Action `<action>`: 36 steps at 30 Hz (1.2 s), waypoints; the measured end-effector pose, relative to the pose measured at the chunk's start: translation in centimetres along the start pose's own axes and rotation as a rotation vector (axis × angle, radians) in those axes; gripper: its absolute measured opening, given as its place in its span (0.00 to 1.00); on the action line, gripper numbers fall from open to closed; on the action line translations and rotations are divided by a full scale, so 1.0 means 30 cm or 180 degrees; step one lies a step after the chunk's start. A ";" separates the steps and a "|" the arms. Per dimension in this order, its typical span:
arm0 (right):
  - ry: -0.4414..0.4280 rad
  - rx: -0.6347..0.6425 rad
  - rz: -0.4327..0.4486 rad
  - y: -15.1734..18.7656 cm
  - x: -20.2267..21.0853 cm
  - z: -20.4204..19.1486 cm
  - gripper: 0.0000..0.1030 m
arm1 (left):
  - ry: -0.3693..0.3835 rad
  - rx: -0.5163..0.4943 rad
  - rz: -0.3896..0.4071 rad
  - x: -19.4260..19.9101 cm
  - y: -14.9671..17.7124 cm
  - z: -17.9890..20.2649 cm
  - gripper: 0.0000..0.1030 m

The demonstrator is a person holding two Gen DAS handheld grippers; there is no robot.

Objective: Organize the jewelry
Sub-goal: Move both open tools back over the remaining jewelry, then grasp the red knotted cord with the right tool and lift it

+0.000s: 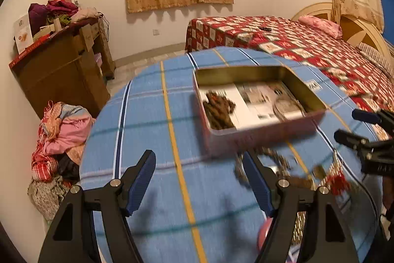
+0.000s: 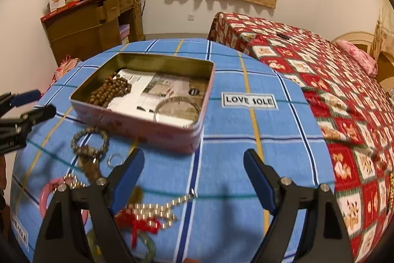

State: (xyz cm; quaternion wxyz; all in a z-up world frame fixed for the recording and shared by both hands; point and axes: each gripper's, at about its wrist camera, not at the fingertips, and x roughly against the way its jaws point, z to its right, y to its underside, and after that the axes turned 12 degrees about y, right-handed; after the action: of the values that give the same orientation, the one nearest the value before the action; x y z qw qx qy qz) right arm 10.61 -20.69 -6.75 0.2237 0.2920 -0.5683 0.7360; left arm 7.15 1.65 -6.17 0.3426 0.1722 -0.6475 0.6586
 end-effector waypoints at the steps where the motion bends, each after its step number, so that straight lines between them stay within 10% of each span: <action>1: -0.0012 -0.0017 -0.0017 0.011 0.009 0.003 0.82 | -0.0001 -0.0013 -0.0022 0.007 0.017 0.010 0.71; 18: -0.0267 0.0065 -0.0117 0.138 0.070 -0.070 0.77 | 0.0086 0.0056 -0.0174 0.015 0.125 0.045 0.71; 27: -0.0329 0.0076 -0.0211 0.155 0.044 -0.084 0.49 | 0.0135 0.0052 -0.0198 0.007 0.136 0.067 0.71; 32: -0.0383 0.0143 -0.0193 0.160 0.054 -0.100 0.12 | 0.0162 0.0065 -0.0201 0.007 0.137 0.075 0.71; 36: -0.0430 0.0072 -0.0149 0.160 0.062 -0.090 0.09 | 0.0175 0.0071 -0.0185 0.011 0.129 0.073 0.71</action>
State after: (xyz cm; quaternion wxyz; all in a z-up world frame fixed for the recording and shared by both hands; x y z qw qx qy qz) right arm 5.59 -19.31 -9.36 0.1987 0.3567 -0.5667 0.7156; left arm 3.84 -0.11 -8.58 0.3773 0.1766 -0.6252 0.6599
